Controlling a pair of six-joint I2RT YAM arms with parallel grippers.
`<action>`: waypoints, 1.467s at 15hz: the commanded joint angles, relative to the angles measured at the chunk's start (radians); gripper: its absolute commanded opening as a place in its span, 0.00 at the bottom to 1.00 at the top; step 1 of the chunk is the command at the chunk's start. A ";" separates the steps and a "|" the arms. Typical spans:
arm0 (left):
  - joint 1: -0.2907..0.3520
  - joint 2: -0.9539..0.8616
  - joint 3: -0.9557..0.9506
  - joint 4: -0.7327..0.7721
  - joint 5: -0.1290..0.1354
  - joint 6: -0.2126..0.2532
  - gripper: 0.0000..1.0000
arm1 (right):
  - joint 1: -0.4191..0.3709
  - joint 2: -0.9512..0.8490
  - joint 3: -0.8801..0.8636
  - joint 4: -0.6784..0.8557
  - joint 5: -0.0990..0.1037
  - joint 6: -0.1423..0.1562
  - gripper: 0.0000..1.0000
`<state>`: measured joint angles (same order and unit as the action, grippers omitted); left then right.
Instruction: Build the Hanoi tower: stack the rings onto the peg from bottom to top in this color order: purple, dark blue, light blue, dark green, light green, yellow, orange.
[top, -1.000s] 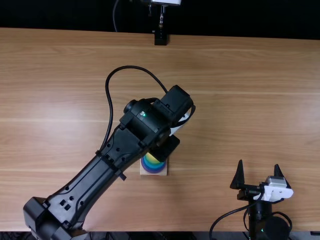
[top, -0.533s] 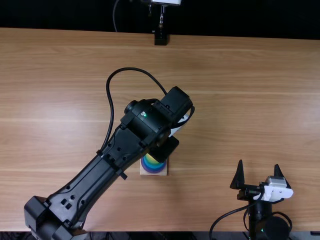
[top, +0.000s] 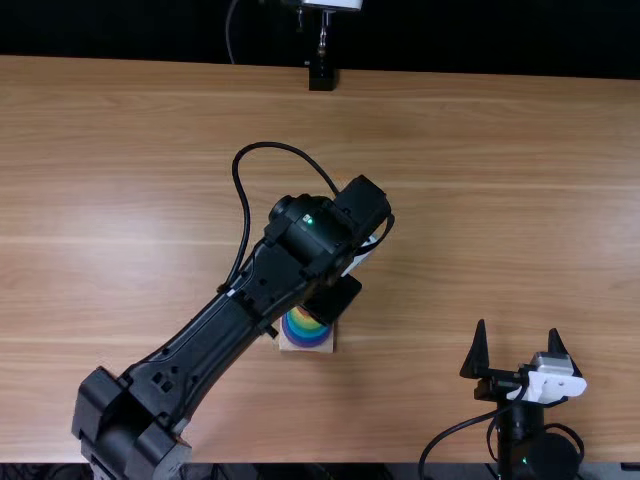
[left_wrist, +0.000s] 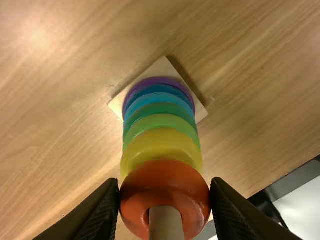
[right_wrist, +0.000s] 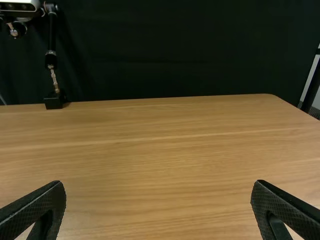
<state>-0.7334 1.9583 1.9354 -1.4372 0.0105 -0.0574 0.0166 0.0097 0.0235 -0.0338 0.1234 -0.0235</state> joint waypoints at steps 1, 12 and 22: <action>-0.004 0.005 -0.006 -0.008 0.043 -0.007 0.01 | -0.007 -0.010 -0.013 0.003 -0.006 0.005 1.00; 0.137 -0.242 0.063 0.375 0.024 0.002 1.00 | -0.007 -0.010 -0.013 0.003 -0.006 0.005 1.00; 0.649 -1.231 -1.090 1.029 0.034 0.006 1.00 | -0.007 -0.010 -0.013 0.003 -0.006 0.005 1.00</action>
<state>-0.0940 0.7631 0.8753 -0.3954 0.0334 -0.0563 0.0166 0.0101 0.0238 -0.0338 0.1234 -0.0242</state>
